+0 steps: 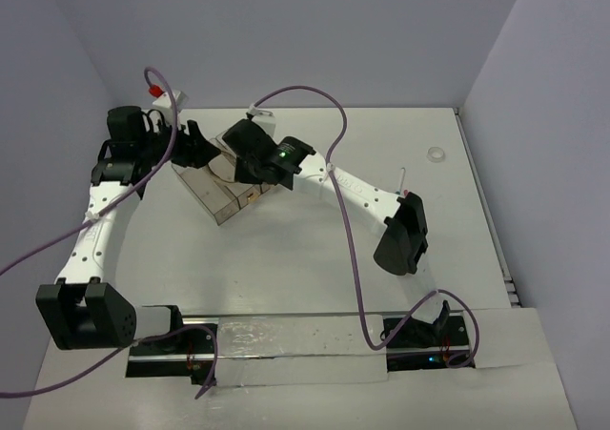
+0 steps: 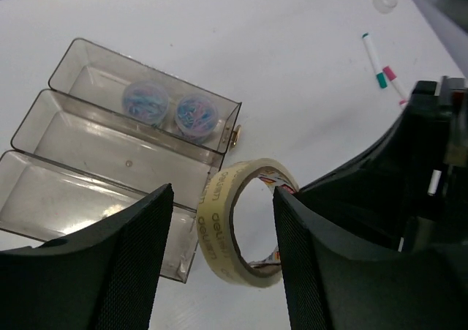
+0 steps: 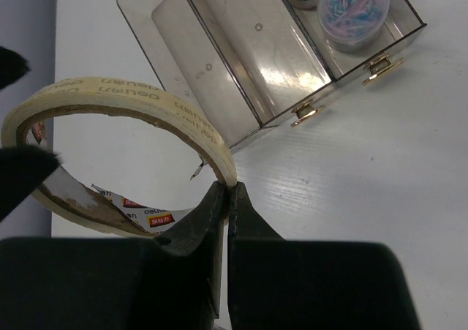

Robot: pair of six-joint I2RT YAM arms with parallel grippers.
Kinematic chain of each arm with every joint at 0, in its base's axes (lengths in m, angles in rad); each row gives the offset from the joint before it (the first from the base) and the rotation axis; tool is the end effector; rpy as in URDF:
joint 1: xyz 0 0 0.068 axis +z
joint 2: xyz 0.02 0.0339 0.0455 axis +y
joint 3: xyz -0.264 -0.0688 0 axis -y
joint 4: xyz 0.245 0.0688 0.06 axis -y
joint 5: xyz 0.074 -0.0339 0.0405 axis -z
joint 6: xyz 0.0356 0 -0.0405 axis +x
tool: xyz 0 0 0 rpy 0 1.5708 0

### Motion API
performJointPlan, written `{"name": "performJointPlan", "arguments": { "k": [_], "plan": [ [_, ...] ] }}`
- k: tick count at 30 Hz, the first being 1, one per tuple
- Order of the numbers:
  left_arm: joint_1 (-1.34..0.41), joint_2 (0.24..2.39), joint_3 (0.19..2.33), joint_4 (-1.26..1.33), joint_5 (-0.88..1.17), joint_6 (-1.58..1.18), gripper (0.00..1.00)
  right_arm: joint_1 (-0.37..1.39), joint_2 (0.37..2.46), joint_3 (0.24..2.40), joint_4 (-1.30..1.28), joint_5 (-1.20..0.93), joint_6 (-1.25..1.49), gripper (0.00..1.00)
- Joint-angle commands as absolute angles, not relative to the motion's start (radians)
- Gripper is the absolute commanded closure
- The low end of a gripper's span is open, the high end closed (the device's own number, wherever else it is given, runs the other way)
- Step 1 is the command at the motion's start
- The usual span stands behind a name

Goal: Sort the stationery into containers
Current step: Pick up the stationery from the center of the board.

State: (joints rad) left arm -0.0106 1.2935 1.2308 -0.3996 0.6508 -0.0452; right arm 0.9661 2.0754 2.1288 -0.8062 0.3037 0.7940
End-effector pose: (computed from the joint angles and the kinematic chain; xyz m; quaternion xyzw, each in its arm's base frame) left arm 0.2873 -0.0246 0.3663 0.1543 0.8085 -0.2856 0.4909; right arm 0.2748 0.3789 0.3438 -0.0180 0.9088 0.2146 0.3574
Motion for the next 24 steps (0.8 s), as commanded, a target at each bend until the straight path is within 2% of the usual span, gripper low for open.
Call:
{"name": "performJointPlan", "arguments": {
  "k": [1,7,10,14,16,18,23,24],
  "plan": [
    [-0.068,1.320,1.279,-0.368,0.491,-0.025,0.38,0.966,2.026,2.150,-0.776,0.315,0.791,1.00],
    [-0.077,1.302,1.249,-0.373,0.503,0.031,0.48,0.965,2.028,2.147,-0.771,0.322,0.784,1.00],
    [-0.084,1.306,1.243,-0.393,0.485,0.052,0.60,0.962,2.031,2.148,-0.769,0.318,0.786,1.00],
    [-0.084,1.324,1.257,-0.436,0.485,0.074,0.90,0.955,2.023,2.131,-0.764,0.318,0.790,1.00],
    [-0.084,1.331,1.260,-0.447,0.495,0.077,0.96,0.949,2.014,2.116,-0.758,0.320,0.791,1.00],
    [-0.084,1.339,1.266,-0.457,0.504,0.079,0.99,0.944,2.003,2.104,-0.752,0.327,0.790,1.00],
    [-0.086,1.343,1.278,-0.480,0.512,0.100,1.00,0.935,1.995,2.086,-0.742,0.327,0.783,1.00],
    [-0.086,1.342,1.279,-0.482,0.510,0.109,1.00,0.933,1.998,2.088,-0.739,0.320,0.779,0.98]
  ]
}}
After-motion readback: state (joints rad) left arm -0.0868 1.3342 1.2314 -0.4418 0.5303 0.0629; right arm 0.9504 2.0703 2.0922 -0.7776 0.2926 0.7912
